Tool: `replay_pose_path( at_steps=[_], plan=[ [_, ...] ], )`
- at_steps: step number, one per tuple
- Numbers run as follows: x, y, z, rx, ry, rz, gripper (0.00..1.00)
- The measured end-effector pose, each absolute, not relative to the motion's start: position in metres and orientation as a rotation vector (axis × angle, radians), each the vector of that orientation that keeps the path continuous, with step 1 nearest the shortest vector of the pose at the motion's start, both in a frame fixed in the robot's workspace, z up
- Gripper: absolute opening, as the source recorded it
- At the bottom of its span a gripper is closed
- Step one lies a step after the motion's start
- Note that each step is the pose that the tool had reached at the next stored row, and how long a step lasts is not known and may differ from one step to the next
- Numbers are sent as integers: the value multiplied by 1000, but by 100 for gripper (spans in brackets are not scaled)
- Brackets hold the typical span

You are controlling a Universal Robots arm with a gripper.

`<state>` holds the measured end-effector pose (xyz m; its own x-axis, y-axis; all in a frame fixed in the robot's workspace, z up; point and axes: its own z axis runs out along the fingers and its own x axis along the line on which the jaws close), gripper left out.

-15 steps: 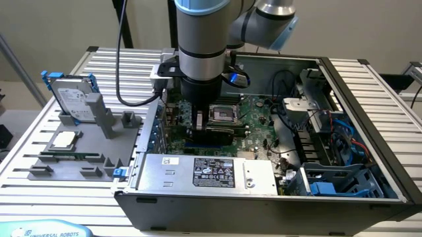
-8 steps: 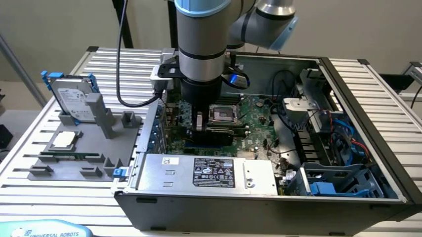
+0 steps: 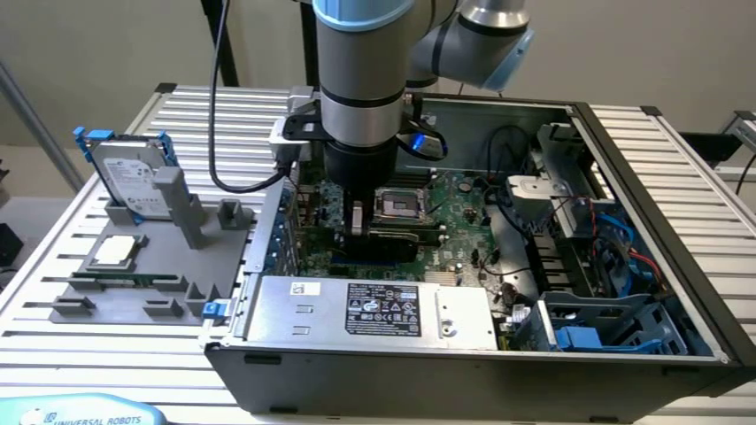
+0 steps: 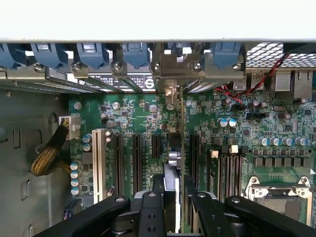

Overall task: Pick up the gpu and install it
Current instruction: 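Insert the gpu into the slot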

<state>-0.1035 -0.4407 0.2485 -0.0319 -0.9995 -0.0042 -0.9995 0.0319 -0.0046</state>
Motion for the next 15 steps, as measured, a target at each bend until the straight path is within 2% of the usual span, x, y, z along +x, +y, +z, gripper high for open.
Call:
replay_pose_path(
  at_steps=[15],
  plan=[
    [-104, -440, 246, -2183, 2254, -5, 27]
  ],
)
